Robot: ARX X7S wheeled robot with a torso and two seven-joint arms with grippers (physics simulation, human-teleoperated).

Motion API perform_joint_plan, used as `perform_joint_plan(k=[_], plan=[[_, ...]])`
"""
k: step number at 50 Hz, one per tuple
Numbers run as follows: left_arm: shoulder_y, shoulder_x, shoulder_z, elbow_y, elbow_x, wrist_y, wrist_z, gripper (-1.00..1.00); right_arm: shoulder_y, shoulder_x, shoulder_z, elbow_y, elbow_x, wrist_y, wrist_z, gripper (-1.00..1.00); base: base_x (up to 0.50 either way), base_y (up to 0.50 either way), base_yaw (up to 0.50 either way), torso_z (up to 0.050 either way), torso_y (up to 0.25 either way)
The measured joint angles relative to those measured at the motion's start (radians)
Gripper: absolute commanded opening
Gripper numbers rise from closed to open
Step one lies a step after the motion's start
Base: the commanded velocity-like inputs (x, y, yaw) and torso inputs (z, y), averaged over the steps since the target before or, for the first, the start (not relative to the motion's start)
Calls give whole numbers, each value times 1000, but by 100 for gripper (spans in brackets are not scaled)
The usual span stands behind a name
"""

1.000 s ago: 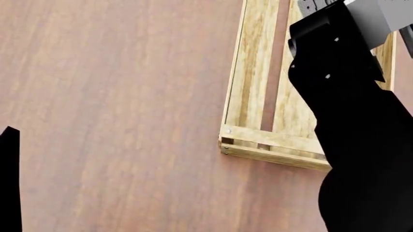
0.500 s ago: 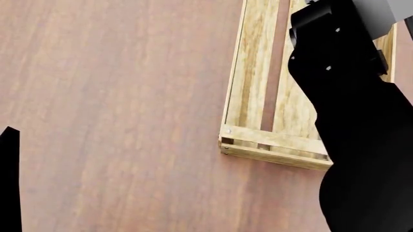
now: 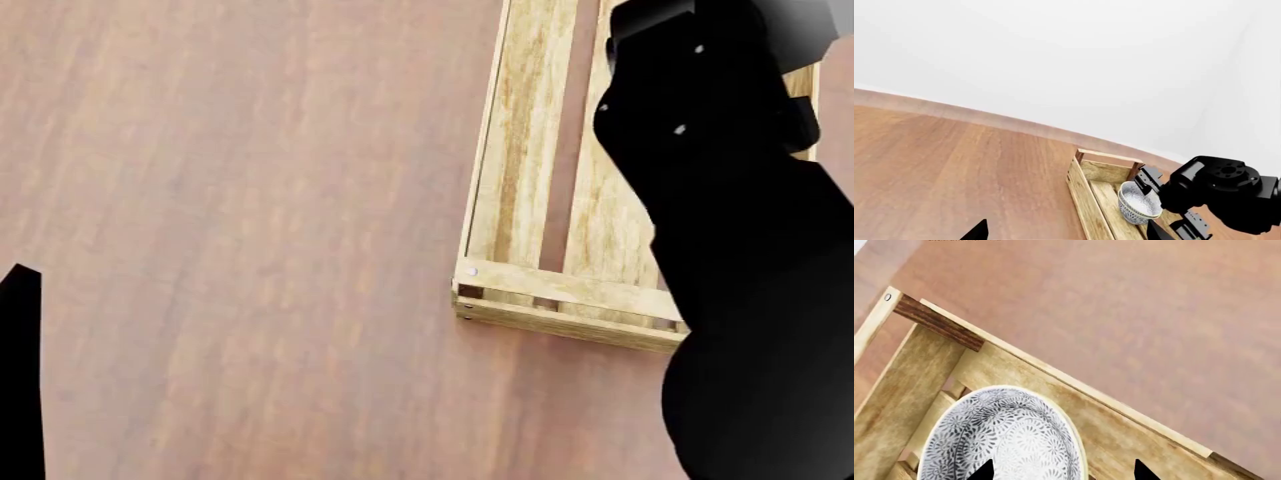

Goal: Stack the right bowl on the left bowl and place them in the tray.

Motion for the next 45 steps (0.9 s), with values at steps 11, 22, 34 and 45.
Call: perform_joint_plan(k=[11,22,34,45], plan=[[3,-3,-3,3,-3,5,-1,100,-2,-8,29,0,-6,-25,-5,100,0,0,0,0,0],[4,-5,-3,7,-3,7,-3,100,29,22,71,-94,-23,-95,-38,100,0,0,0,0,0],[3,-7,1,13,-1,6,-5,100,117,168,118,-508,-71,-353,-63,100,0,0,0,0,0],[3,-9,5,17,1,6,-7,100,165,269,145,-795,-123,-526,-72,100,0,0,0,0,0]])
